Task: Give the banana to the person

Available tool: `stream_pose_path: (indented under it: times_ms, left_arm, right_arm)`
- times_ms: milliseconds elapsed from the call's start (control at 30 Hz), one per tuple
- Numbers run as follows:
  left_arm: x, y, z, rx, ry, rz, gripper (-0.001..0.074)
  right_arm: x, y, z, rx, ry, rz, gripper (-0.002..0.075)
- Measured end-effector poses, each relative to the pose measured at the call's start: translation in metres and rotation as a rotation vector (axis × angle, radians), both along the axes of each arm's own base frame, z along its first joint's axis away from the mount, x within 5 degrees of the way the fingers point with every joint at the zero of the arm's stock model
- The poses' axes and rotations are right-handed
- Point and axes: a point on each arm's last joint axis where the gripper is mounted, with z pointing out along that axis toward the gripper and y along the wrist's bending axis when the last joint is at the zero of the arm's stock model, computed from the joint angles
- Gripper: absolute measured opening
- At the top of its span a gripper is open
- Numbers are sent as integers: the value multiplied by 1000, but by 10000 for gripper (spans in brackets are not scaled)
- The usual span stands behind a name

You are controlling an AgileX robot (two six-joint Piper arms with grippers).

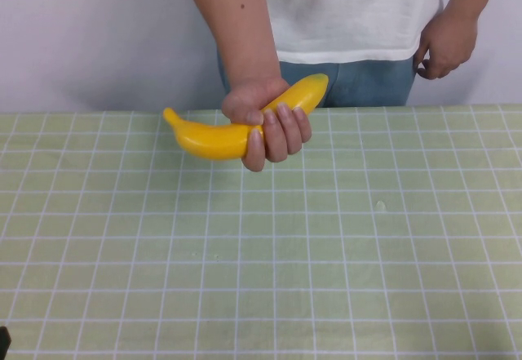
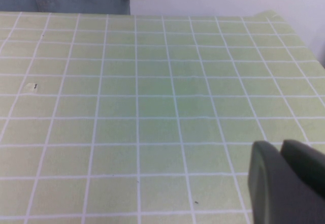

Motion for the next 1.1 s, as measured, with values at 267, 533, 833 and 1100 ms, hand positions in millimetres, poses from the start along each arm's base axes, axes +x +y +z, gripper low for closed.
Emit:
stream_pose_path:
  times_ms: [267, 533, 833, 1100]
  left_arm:
    - [0, 0, 0, 0, 0, 0, -4]
    - [0, 2, 0, 50, -10, 4, -4]
    - [0, 2, 0, 56, -10, 4, -4]
    - [0, 2, 0, 56, -10, 4, -4]
  right_arm:
    - [0, 0, 0, 0, 0, 0, -7]
    - [0, 0, 0, 0, 0, 0, -8]
    - [0, 0, 0, 0, 0, 0, -7]
    - [-1, 0, 1, -1, -17, -7, -7]
